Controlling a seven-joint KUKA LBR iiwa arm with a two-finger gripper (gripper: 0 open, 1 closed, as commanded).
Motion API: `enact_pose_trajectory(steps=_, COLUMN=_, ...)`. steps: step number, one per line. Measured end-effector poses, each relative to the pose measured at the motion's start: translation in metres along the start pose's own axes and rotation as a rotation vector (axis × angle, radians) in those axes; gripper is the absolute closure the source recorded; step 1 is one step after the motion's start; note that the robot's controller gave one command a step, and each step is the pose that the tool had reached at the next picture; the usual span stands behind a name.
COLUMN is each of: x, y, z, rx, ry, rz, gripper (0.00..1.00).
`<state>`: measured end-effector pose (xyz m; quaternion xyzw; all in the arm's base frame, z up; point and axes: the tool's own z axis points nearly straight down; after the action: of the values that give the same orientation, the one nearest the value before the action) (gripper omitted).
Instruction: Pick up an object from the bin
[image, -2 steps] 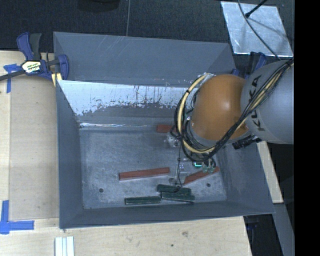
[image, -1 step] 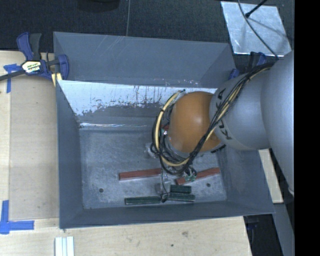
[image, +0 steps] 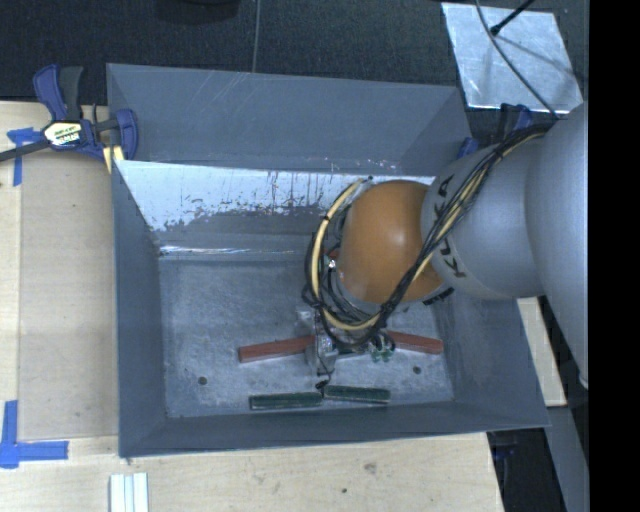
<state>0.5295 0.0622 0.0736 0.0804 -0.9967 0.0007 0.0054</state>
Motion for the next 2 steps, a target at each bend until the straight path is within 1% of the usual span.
enact_pose_trajectory(steps=1, x=0.034, y=-0.024, z=-0.011, rx=0.003, ry=-0.013, rz=-0.314, gripper=1.00)
enact_pose_trajectory(steps=2, x=0.041, y=-0.047, z=-0.004, rx=0.000, ry=-0.037, rz=-0.590, gripper=1.00)
